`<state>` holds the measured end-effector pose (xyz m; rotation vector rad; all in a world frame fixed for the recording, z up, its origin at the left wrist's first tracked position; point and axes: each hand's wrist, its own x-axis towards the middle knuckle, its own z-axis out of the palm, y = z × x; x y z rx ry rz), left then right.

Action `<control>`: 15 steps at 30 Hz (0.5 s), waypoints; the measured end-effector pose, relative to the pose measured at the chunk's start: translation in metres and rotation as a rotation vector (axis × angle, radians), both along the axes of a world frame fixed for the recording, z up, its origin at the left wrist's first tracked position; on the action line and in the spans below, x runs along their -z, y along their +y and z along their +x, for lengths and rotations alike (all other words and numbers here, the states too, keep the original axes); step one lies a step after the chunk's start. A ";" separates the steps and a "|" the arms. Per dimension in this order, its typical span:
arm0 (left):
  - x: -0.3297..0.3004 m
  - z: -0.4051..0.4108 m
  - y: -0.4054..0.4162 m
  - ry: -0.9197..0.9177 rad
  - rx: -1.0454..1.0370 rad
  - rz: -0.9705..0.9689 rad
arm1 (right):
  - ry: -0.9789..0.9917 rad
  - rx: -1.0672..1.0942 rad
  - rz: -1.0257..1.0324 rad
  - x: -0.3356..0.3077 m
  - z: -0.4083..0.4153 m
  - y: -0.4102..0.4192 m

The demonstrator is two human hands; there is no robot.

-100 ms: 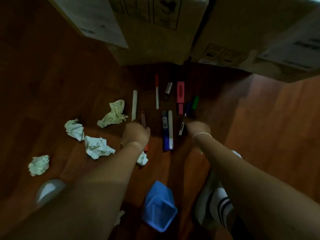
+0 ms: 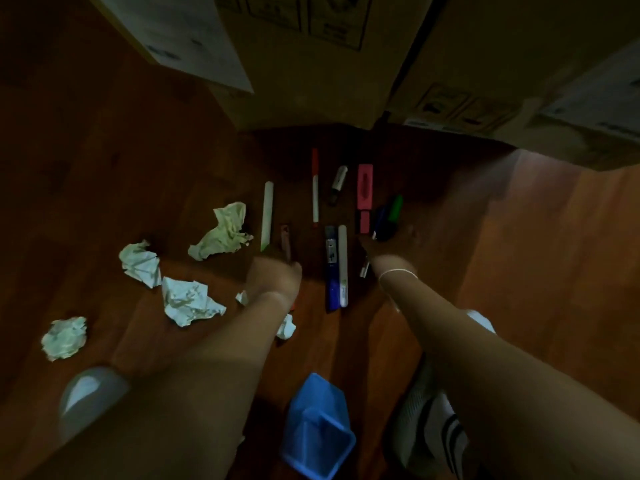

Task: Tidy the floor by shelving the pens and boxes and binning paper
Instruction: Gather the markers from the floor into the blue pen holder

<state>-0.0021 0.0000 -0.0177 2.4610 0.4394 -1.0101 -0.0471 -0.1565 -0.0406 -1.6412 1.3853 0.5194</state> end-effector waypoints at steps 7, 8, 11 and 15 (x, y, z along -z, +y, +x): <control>0.012 -0.005 -0.011 -0.008 -0.076 -0.097 | 0.024 0.066 -0.194 0.010 -0.008 0.006; 0.009 -0.004 -0.012 -0.003 -0.090 -0.119 | 0.048 0.066 -0.192 0.009 -0.008 0.004; -0.001 0.010 -0.015 -0.107 -0.016 -0.152 | 0.028 0.131 -0.195 0.004 -0.004 -0.006; -0.004 0.041 -0.019 -0.242 0.069 -0.099 | -0.157 0.212 -0.203 -0.003 0.015 -0.011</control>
